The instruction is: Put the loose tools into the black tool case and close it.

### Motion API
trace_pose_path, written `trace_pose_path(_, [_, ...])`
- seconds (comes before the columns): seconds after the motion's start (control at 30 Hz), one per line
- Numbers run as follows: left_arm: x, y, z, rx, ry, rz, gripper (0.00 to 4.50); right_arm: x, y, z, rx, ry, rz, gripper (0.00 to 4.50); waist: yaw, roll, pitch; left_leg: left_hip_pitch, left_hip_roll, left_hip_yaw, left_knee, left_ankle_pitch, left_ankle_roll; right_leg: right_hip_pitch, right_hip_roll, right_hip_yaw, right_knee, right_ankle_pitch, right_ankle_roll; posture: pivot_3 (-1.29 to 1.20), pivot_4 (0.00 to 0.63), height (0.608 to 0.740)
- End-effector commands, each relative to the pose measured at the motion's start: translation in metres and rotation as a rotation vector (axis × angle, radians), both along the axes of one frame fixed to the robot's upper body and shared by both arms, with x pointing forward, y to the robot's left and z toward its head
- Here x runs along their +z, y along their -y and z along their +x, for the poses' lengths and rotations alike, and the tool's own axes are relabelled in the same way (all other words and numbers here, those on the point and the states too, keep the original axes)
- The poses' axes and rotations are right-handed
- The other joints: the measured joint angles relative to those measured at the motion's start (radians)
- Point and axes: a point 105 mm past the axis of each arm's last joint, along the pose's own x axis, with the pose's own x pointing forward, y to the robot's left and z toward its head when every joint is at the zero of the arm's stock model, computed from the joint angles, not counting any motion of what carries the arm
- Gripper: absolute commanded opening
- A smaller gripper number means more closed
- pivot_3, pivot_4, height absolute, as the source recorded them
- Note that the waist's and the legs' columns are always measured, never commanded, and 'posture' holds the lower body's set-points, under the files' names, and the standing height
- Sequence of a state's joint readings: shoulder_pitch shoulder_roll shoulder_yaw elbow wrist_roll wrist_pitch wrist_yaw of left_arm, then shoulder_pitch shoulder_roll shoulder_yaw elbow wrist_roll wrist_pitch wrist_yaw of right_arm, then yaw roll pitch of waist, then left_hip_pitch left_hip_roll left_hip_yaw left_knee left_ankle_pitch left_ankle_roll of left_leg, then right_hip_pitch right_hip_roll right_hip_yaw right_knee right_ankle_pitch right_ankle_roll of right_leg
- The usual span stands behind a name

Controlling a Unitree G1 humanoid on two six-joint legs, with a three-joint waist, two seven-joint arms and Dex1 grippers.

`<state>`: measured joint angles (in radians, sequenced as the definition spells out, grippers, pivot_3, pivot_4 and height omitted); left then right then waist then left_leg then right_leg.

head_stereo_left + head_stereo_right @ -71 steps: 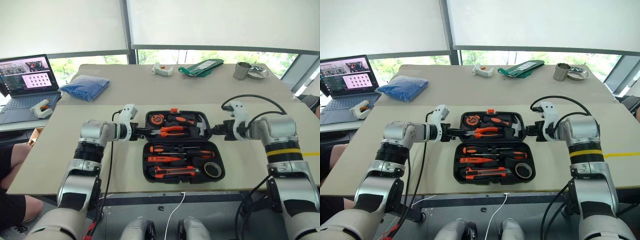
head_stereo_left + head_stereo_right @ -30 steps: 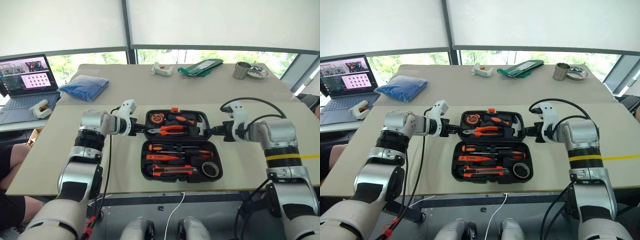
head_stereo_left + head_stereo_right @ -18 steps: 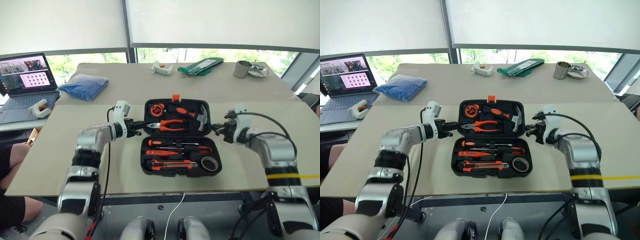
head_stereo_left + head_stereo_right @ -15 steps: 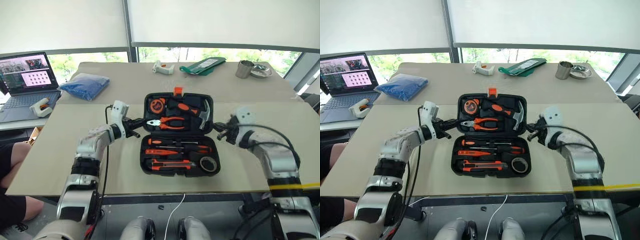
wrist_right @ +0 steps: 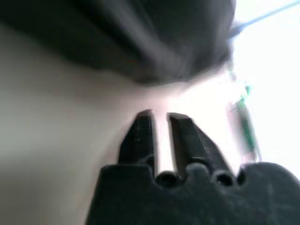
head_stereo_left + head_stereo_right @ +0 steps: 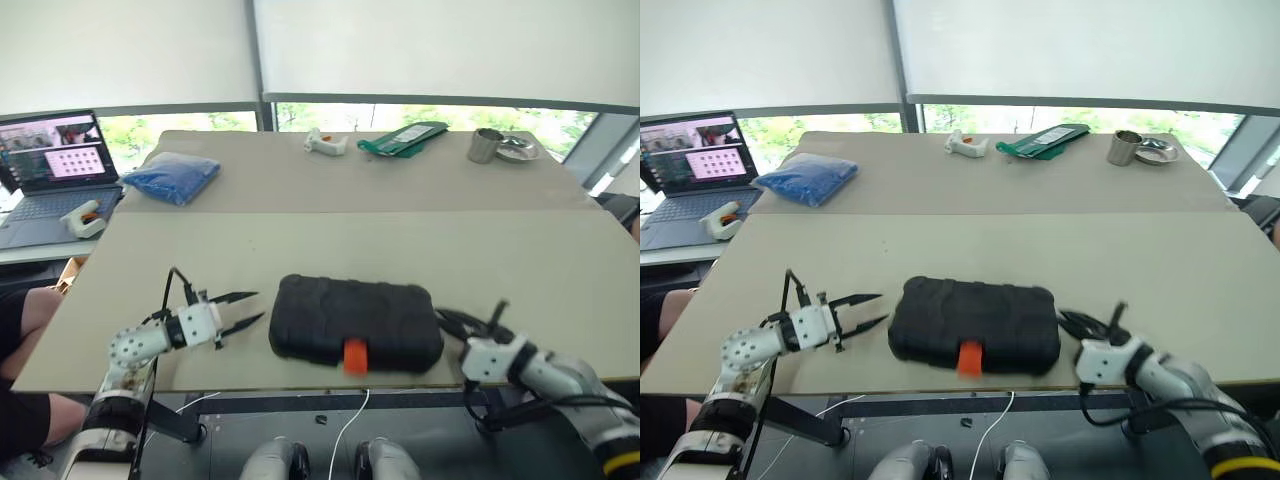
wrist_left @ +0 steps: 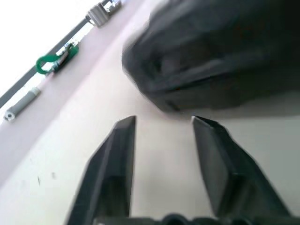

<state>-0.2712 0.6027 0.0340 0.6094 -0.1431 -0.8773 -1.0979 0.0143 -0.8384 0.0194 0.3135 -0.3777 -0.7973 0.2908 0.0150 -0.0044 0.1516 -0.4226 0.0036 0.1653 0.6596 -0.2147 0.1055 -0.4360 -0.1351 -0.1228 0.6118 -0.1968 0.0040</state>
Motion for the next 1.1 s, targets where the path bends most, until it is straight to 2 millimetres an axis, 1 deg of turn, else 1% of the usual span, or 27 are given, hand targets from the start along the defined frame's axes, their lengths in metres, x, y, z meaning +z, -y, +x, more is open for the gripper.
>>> trace_pose_path(0.03, [0.015, -0.036, 0.016, 0.198, -0.053, -0.109, 3.61, 0.011, 0.028, -0.014, -0.088, -0.019, 0.014, 2.31, 0.010, 0.000, 0.000, 0.000, 0.000, 0.000, 0.000, 0.000, 0.000, 0.000, -0.001, 0.000, 0.000, 0.000, 0.001, 0.00, 0.150, 0.740])
trace_pose_path(0.07, [0.017, -0.041, 0.021, 0.233, -0.082, -0.141, 3.65, 0.013, 0.032, -0.018, -0.121, -0.049, 0.072, 2.68, 0.012, 0.000, 0.000, 0.000, -0.001, 0.000, 0.000, 0.000, 0.001, 0.000, -0.001, -0.001, 0.000, 0.000, 0.001, 0.00, 0.150, 0.740])
trace_pose_path(0.1, [0.021, -0.042, 0.026, 0.252, -0.102, -0.172, 3.65, 0.016, 0.035, -0.023, -0.145, -0.081, 0.126, 2.68, 0.014, 0.000, 0.000, 0.000, 0.000, 0.000, 0.000, -0.001, 0.002, 0.001, -0.001, -0.001, -0.001, 0.000, 0.001, 0.00, 0.150, 0.740])
trace_pose_path(0.17, [0.025, -0.035, 0.035, 0.239, -0.151, -0.192, 3.65, 0.016, 0.035, -0.033, -0.176, -0.205, 0.236, 2.68, 0.017, 0.000, 0.000, 0.000, 0.000, -0.001, 0.000, -0.003, 0.005, 0.002, -0.001, -0.001, -0.001, 0.000, 0.001, 0.00, 0.150, 0.740])
trace_pose_path(0.2, [0.028, -0.026, 0.042, 0.221, -0.175, -0.201, 3.10, 0.013, 0.033, -0.041, -0.178, -0.306, 0.290, 2.22, 0.018, -0.001, 0.000, 0.000, 0.000, -0.001, 0.001, -0.004, 0.007, 0.002, -0.001, -0.001, -0.001, 0.000, 0.002, 0.00, 0.150, 0.740])
trace_pose_path(0.23, [0.030, -0.020, 0.046, 0.208, -0.190, -0.206, 2.98, 0.011, 0.031, -0.047, -0.175, -0.380, 0.327, 2.00, 0.021, -0.001, 0.000, 0.000, 0.000, -0.001, 0.001, -0.004, 0.007, 0.003, -0.001, -0.001, -0.001, 0.001, 0.002, 0.00, 0.150, 0.740])
trace_pose_path(0.27, [0.033, -0.012, 0.051, 0.190, -0.188, -0.199, 2.62, 0.014, 0.027, -0.053, -0.152, -0.413, 0.346, 1.67, 0.024, -0.001, 0.000, 0.000, 0.000, -0.001, 0.002, -0.004, 0.008, 0.004, -0.001, -0.001, -0.001, 0.001, 0.002, 0.00, 0.150, 0.740])
trace_pose_path(0.3, [0.036, -0.002, 0.056, 0.170, -0.200, -0.208, 2.17, 0.013, 0.023, -0.059, -0.138, -0.475, 0.362, 1.29, 0.022, -0.001, 0.000, 0.000, 0.000, -0.001, 0.002, -0.006, 0.011, 0.005, -0.001, -0.002, -0.002, 0.004, 0.007, 0.00, 0.150, 0.740])
trace_pose_path(0.33, [0.040, 0.009, 0.062, 0.146, -0.207, -0.209, 1.84, 0.012, 0.016, -0.067, -0.102, -0.530, 0.355, 0.96, 0.022, -0.001, 0.000, 0.001, 0.000, -0.001, 0.002, -0.007, 0.013, 0.007, 0.000, -0.002, -0.002, 0.005, 0.008, 0.00, 0.150, 0.740])
trace_pose_path(0.37, [0.042, 0.017, 0.066, 0.130, -0.213, -0.209, 1.41, 0.012, 0.011, -0.072, -0.078, -0.571, 0.350, 0.56, 0.023, -0.001, 0.000, 0.001, 0.000, -0.001, 0.003, -0.008, 0.014, 0.010, 0.000, -0.003, -0.003, 0.005, 0.009, 0.00, 0.150, 0.740])
trace_pose_path(0.43, [0.048, 0.041, 0.073, 0.059, -0.224, -0.190, 0.86, 0.006, -0.007, -0.090, -0.012, -0.698, 0.343, 0.01, 0.024, -0.001, 0.001, 0.001, 0.000, -0.001, 0.004, -0.008, 0.014, 0.010, 0.000, -0.002, -0.003, 0.005, 0.009, 0.00, 0.150, 0.740])
trace_pose_path(0.47, [0.049, 0.051, 0.076, 0.031, -0.228, -0.175, 0.51, 0.004, -0.015, -0.096, 0.007, -0.747, 0.347, 0.00, 0.024, -0.002, 0.001, 0.001, 0.000, -0.001, 0.004, -0.008, 0.015, 0.010, 0.000, -0.002, -0.004, 0.005, 0.009, 0.00, 0.150, 0.740])
trace_pose_path(0.5, [0.050, 0.058, 0.079, 0.011, -0.237, -0.159, 0.04, 0.002, -0.022, -0.100, 0.026, -0.781, 0.346, 0.00, 0.024, -0.002, 0.001, 0.001, 0.000, -0.001, 0.004, -0.008, 0.015, 0.010, 0.000, -0.003, -0.004, 0.005, 0.009, 0.00, 0.150, 0.740])
trace_pose_path(0.6, [0.048, 0.071, 0.087, -0.010, -0.307, -0.147, 0.04, 0.000, -0.042, -0.103, 0.071, -0.833, 0.368, 0.00, 0.018, -0.003, 0.001, 0.000, 0.001, -0.001, 0.004, -0.008, 0.015, 0.010, 0.001, -0.002, -0.004, 0.005, 0.009, 0.00, 0.150, 0.740])
trace_pose_path(0.67, [0.043, 0.077, 0.090, -0.031, -0.383, -0.125, 0.04, -0.001, -0.055, -0.099, 0.096, -0.846, 0.371, 0.00, 0.012, -0.003, 0.002, 0.000, 0.002, -0.001, 0.005, -0.008, 0.015, 0.009, 0.002, -0.002, -0.004, 0.006, 0.010, 0.00, 0.150, 0.740])
trace_pose_path(0.7, [0.037, 0.077, 0.089, -0.037, -0.422, -0.090, 0.04, -0.001, -0.061, -0.093, 0.102, -0.829, 0.372, 0.00, 0.010, -0.004, 0.002, -0.001, 0.003, -0.001, 0.006, -0.008, 0.015, 0.008, 0.004, -0.003, -0.004, 0.006, 0.010, 0.00, 0.150, 0.740])
trace_pose_path(0.83, [0.029, 0.078, 0.090, -0.055, -0.452, -0.045, 0.04, 0.014, -0.081, -0.070, 0.131, -0.770, 0.459, 0.00, 0.007, -0.005, 0.003, -0.004, 0.004, -0.001, 0.008, -0.008, 0.015, 0.006, 0.005, -0.003, -0.003, 0.006, 0.010, 0.00, 0.150, 0.740])
trace_pose_path(0.87, [0.027, 0.078, 0.091, -0.052, -0.457, -0.042, 0.04, 0.016, -0.084, -0.066, 0.138, -0.758, 0.472, 0.00, 0.007, -0.006, 0.003, -0.004, 0.003, -0.001, 0.009, -0.009, 0.015, 0.005, 0.004, -0.003, -0.003, 0.006, 0.010, 0.00, 0.150, 0.740])
trace_pose_path(0.9, [0.024, 0.079, 0.090, -0.056, -0.474, -0.037, 0.04, 0.017, -0.086, -0.061, 0.139, -0.745, 0.479, 0.00, 0.007, -0.006, 0.003, -0.005, 0.004, -0.001, 0.009, -0.009, 0.015, 0.001, 0.004, -0.003, -0.003, 0.006, 0.010, 0.00, 0.150, 0.740])
trace_pose_path(0.97, [0.020, 0.079, 0.087, -0.071, -0.494, -0.028, 0.04, 0.018, -0.088, -0.051, 0.133, -0.723, 0.486, 0.00, 0.006, -0.006, 0.003, -0.010, 0.004, -0.001, 0.012, -0.008, 0.014, -0.002, 0.004, -0.003, -0.001, 0.007, 0.010, 0.00, 0.150, 0.740])
trace_pose_path(1.1, [0.016, 0.077, 0.081, -0.091, -0.509, -0.043, 0.04, 0.029, -0.087, -0.025, 0.088, -0.648, 0.570, 0.00, 0.003, -0.006, 0.003, -0.014, 0.005, -0.001, 0.019, -0.007, 0.012, -0.004, 0.004, -0.004, -0.001, 0.008, 0.008, 0.00, 0.150, 0.740])
